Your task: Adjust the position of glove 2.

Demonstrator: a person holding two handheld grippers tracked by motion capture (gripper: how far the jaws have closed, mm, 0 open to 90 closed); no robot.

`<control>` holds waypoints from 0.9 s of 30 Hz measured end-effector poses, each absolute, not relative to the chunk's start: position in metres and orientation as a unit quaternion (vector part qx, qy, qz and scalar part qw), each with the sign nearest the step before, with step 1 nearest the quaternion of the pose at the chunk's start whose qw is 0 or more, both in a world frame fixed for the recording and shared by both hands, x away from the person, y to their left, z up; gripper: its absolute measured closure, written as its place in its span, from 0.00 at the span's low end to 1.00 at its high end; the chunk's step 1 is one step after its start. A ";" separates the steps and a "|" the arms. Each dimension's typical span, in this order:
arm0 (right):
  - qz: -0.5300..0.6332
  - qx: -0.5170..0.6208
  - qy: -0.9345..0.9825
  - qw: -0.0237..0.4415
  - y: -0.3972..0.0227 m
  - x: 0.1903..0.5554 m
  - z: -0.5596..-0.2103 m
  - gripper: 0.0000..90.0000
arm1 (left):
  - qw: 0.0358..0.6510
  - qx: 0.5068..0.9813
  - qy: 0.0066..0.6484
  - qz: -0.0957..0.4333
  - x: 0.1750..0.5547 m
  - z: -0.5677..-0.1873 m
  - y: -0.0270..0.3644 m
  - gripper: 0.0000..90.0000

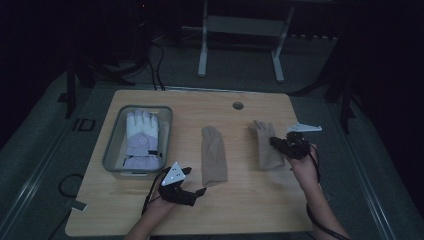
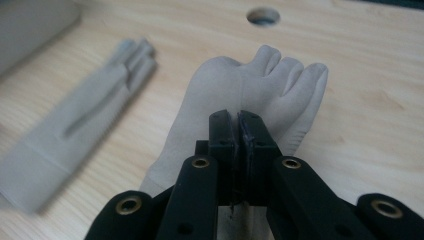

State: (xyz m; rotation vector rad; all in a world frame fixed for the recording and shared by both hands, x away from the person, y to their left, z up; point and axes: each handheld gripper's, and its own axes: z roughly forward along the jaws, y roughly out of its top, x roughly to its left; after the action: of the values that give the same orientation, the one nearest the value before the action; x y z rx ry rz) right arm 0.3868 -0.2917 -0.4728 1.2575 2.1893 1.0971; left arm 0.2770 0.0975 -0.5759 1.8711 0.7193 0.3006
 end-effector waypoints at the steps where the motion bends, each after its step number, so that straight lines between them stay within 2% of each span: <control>1: 0.397 0.447 0.778 0.194 -0.287 0.388 -0.470 0.95 | 0.529 0.783 0.301 0.126 0.277 -0.576 0.098 0.09; 12: 0.441 0.424 0.768 0.190 -0.222 0.400 -0.444 0.95 | 0.534 0.777 0.306 0.129 0.277 -0.574 0.100 0.09; 20: 0.445 0.414 0.773 0.180 -0.167 0.402 -0.452 0.95 | 0.533 0.779 0.303 0.133 0.276 -0.573 0.100 0.09; 27: 0.448 0.414 0.773 0.176 -0.143 0.398 -0.467 0.95 | 0.539 0.774 0.305 0.132 0.277 -0.572 0.102 0.09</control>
State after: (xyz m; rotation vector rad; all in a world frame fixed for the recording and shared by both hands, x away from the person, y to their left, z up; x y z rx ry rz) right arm 0.3978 -0.1435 -0.4675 1.1720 2.1890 1.2687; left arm 0.2767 0.1019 -0.5723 1.8399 0.7246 0.3141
